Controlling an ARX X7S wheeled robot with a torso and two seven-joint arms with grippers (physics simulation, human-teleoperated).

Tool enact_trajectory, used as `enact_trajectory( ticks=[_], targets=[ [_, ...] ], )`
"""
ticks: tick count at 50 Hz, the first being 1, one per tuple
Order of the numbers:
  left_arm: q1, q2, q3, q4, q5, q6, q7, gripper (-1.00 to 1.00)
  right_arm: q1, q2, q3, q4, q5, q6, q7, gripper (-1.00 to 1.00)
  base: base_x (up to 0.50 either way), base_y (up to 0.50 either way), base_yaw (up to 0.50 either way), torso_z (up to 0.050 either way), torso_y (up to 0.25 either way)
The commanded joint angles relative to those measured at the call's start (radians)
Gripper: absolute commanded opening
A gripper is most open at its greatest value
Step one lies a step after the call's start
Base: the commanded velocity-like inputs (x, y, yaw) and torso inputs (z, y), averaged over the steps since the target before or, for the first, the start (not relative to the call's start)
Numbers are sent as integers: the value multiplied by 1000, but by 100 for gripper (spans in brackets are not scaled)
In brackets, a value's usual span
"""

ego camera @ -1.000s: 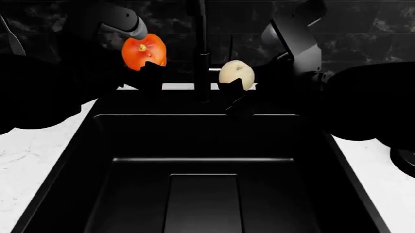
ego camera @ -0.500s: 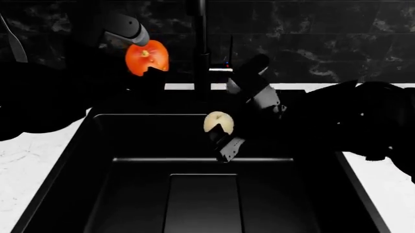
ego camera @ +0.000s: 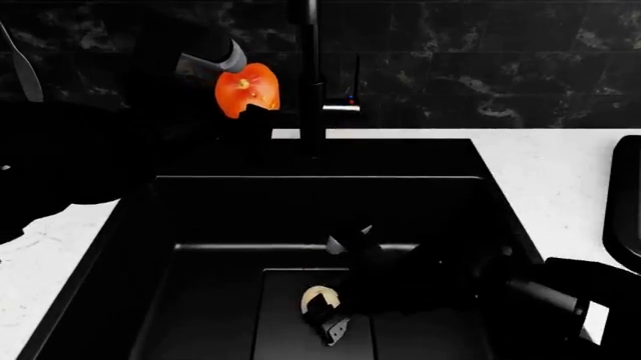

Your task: Pick up the fruits and vegetables and place them in the sink. Turn on the sink faucet to wash them. Then turn the sink off and put them in the tray.

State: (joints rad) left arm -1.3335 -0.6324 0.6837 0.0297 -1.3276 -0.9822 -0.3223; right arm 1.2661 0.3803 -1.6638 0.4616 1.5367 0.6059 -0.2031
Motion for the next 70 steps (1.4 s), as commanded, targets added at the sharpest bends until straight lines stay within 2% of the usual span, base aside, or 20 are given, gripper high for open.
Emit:
enact_trajectory(
  ticks=[1,9,15,26,34,46,65,70],
  targets=[
    [10,10,7,-8,14,20,4,-100,-46,13,-47,-48,-38,21,-63,100,0,0,0,0,0],
    [22,0,6,6,7,21,-4,-100,8,59,-40,-145,-49,30,-44,100,0,0,0,0,1],
    [25,1,9,13,2,16,-8,-100,157,152,57,-305,-18,10,31,100,0,0,0,0,0],
    [71,-23,21,28,6,24,2,-100,444,331,198,-630,94,90,254,100,0,0,0,1,1],
    [127,-40,80,32,68,30,31,-100,563,386,227,-688,147,167,352,100,0,0,0,0,0],
    [163,-7,148,-1,100,9,60,-100,732,381,252,-645,134,273,338,100,0,0,0,0,0],
    [233,148,256,-209,162,47,199,-100,736,431,291,-628,100,218,423,100,0,0,0,0,1],
    [265,170,273,-245,163,50,211,-100,701,437,310,-622,81,155,462,100,0,0,0,0,0]
  ],
)
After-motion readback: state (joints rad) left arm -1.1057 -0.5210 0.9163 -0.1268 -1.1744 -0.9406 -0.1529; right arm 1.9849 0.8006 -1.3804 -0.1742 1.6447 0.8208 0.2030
